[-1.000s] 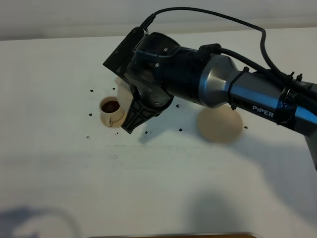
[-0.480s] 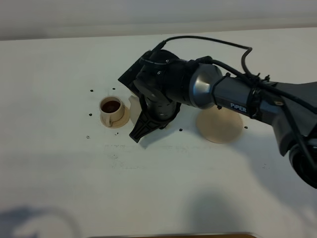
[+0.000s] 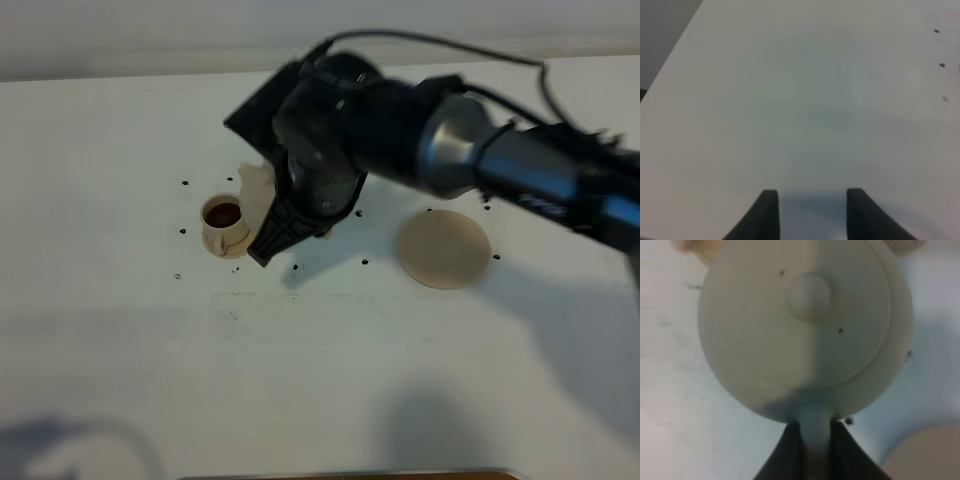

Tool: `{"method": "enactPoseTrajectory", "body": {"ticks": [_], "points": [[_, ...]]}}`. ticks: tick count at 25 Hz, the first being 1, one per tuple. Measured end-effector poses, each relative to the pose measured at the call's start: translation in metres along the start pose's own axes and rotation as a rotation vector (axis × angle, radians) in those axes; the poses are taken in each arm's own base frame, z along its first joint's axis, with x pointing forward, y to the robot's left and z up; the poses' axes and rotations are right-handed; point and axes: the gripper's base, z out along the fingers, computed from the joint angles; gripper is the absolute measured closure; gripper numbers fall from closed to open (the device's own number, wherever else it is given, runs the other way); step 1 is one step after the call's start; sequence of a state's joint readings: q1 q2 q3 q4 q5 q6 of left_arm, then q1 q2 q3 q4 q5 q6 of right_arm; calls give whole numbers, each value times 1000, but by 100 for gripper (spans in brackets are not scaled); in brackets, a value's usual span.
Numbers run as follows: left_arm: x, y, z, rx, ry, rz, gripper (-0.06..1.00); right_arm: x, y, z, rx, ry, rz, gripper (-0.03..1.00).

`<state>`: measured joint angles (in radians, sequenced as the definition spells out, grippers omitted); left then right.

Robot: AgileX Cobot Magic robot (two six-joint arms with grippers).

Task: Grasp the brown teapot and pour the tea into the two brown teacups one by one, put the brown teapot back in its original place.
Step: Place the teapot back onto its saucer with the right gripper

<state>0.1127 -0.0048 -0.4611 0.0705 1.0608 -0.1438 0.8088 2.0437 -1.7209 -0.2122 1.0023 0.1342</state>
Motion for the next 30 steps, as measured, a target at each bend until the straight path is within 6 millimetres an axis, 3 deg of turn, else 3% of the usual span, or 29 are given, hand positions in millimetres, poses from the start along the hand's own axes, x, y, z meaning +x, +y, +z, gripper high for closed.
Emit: {"method": "enactPoseTrajectory", "body": {"ticks": [3,8,11,22,30], "points": [[0,0,0,0,0,0,63,2,-17,-10,-6,11,53,86],[0,0,0,0,0,0,63,18,-64,0,34,93,155,86],[0,0,0,0,0,0,63,35,-81,7,35,116,211,86],[0,0,0,0,0,0,63,93,-104,33,-15,104,375,86],[0,0,0,0,0,0,64,117,-114,46,-17,94,453,86]]}}
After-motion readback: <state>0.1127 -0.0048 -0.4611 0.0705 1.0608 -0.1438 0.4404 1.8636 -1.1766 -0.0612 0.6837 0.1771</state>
